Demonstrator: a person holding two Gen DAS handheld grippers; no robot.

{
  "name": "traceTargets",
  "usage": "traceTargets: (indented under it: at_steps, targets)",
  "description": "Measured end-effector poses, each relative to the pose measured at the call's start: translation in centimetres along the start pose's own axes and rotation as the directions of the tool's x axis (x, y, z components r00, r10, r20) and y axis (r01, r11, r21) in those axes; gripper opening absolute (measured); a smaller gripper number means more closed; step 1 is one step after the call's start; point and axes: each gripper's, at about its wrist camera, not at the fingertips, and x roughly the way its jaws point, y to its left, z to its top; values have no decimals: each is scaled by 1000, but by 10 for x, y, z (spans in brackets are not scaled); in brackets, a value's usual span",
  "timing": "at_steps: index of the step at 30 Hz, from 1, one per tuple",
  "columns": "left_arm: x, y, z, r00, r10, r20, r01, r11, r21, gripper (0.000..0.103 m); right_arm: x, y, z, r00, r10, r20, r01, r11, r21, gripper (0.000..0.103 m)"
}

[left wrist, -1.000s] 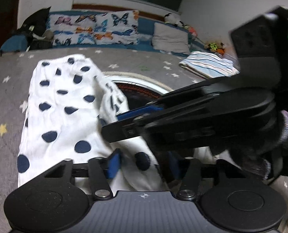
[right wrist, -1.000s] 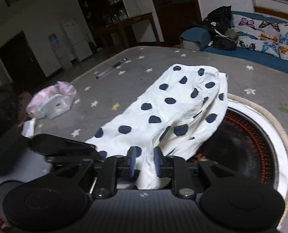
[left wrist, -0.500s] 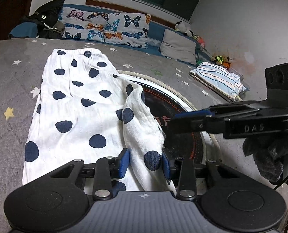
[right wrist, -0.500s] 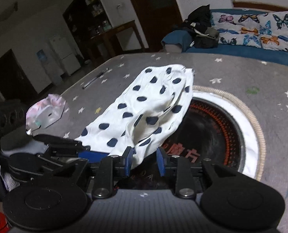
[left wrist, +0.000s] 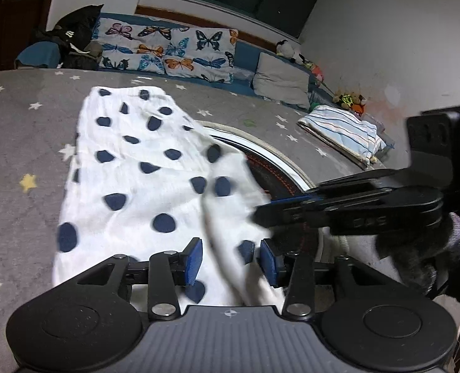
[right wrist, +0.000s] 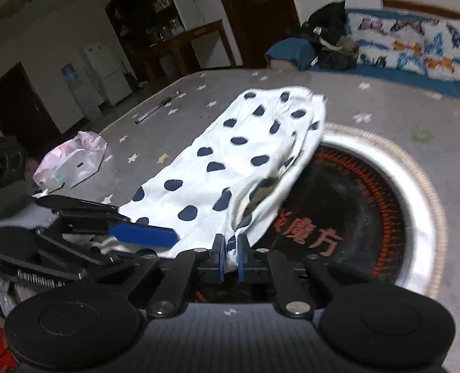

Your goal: Fold clothes

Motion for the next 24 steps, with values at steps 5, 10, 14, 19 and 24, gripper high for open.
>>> traceTargets:
  at_steps: [5, 10, 14, 19, 24]
  targets:
    - [-8, 18, -5, 999, 36, -6, -36, 999, -23, 40, -13, -7, -10, 997, -69, -27, 69, 998, -1, 5]
    - [-15, 22, -3, 997, 81, -5, -81, 997, 4, 40, -13, -13, -19, 992, -93, -81, 95, 995, 19, 9]
    - [-22, 21, 6, 996, 87, 11, -88, 996, 15, 40, -27, -7, -12, 990, -139, -34, 139, 990, -18, 12]
    - [-13, 12, 23, 997, 72, 27, -73, 996, 43, 40, -15, 1, 8, 995, -99, 15, 100, 995, -32, 13]
    - [8, 16, 33, 996, 90, 15, -90, 995, 32, 40, 13, 3, 22, 998, -64, 11, 64, 997, -46, 13]
